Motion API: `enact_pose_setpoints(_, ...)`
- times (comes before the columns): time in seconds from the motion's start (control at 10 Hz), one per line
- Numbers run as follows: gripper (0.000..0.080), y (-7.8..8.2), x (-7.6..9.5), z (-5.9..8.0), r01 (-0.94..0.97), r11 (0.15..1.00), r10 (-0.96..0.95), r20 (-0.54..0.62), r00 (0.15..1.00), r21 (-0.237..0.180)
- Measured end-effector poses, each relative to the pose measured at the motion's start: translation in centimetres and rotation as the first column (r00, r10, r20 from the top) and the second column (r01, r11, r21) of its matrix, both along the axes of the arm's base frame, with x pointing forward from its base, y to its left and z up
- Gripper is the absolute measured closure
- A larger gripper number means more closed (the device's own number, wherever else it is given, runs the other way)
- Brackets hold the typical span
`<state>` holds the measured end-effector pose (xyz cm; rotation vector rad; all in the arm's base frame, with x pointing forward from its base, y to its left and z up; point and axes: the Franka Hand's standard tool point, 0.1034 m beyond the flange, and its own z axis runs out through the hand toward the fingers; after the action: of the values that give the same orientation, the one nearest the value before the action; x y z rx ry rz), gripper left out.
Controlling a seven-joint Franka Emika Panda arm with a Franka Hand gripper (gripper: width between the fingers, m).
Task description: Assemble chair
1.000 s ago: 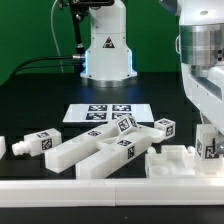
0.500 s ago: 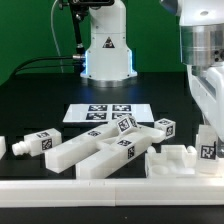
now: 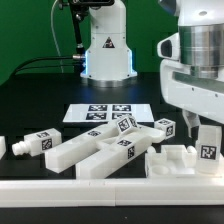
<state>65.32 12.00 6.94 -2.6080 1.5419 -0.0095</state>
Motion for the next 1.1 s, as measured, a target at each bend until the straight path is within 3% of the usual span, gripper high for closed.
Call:
enact_pose_setpoints(0.4,0.0151,-0.06,0.0,-0.01,-0.237,0.971,0.237,0.02,0.971,-0.018)
enact_pose_setpoints(0.7,0.0151,-0.12,0.06,0.01,-0.505,0.862,0.507,0.039,0.861,-0.049)
enact_pose_setpoints(1.0,0.0181,-0.1,0.16,0.04,-0.519,0.853,0.521,0.046,0.853,-0.052)
enact_pose_setpoints(1.1,0.0361,-0.07,0.16,0.04,-0.496,0.867,0.498,0.045,0.866,-0.048)
